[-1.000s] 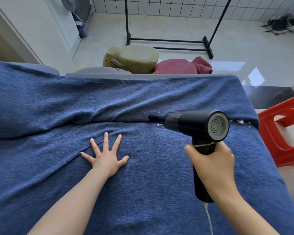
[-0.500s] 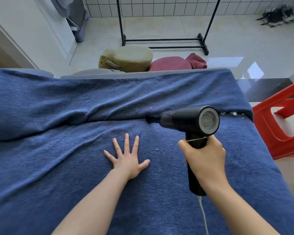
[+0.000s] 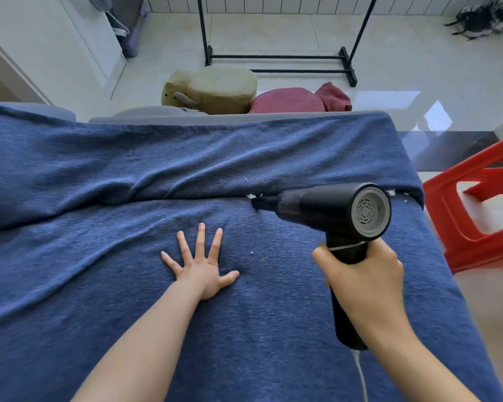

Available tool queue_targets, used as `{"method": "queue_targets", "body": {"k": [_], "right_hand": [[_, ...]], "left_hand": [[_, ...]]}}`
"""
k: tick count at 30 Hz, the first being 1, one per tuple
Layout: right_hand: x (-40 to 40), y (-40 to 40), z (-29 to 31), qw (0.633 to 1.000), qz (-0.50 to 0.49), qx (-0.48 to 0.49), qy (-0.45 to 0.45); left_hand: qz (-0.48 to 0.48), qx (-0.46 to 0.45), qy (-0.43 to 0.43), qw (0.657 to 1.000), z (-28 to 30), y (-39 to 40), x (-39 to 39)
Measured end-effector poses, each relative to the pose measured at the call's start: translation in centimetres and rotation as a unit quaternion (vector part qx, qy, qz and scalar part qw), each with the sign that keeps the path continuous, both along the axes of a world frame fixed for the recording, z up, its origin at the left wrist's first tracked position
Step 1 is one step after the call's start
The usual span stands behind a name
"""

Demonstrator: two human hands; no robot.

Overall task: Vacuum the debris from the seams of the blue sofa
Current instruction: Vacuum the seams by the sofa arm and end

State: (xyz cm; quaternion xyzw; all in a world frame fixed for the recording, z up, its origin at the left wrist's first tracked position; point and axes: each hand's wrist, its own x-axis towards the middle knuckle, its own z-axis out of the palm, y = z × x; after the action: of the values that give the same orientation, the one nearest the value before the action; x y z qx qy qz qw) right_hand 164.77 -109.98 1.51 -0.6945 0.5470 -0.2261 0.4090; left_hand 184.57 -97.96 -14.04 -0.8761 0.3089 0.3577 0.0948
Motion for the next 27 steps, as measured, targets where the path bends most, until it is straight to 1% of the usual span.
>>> {"method": "queue_targets", "body": {"k": [2,7,14,22,27], "right_hand": [[-0.3,-0.5,-0.2,1.0,0.001,0.0,0.004],[-0.3,-2.1,-0.2,1.0,-0.003,-0.013,-0.018],[0.9,-2.3,-1.2,1.0,0.027,0.011,0.005],[-0.6,-4.3,-0.9,1.0,0.018,-0.003,0.018],[-0.6,-4.5,-0.5,0.999,0.02,-0.033,0.022]], "left_hand": [[0.002,0.006,0.002,1.0,-0.1,-0.3,-0.1],[0.006,0.027,0.004,1.0,0.1,-0.5,-0.1],[0.014,0.051,0.013,0.999,0.3,-0.9,-0.1],[0.021,0.064,0.024,0.997,0.7,-1.2,0.0],[0.021,0.063,0.03,0.997,0.7,-1.1,0.0]]}}
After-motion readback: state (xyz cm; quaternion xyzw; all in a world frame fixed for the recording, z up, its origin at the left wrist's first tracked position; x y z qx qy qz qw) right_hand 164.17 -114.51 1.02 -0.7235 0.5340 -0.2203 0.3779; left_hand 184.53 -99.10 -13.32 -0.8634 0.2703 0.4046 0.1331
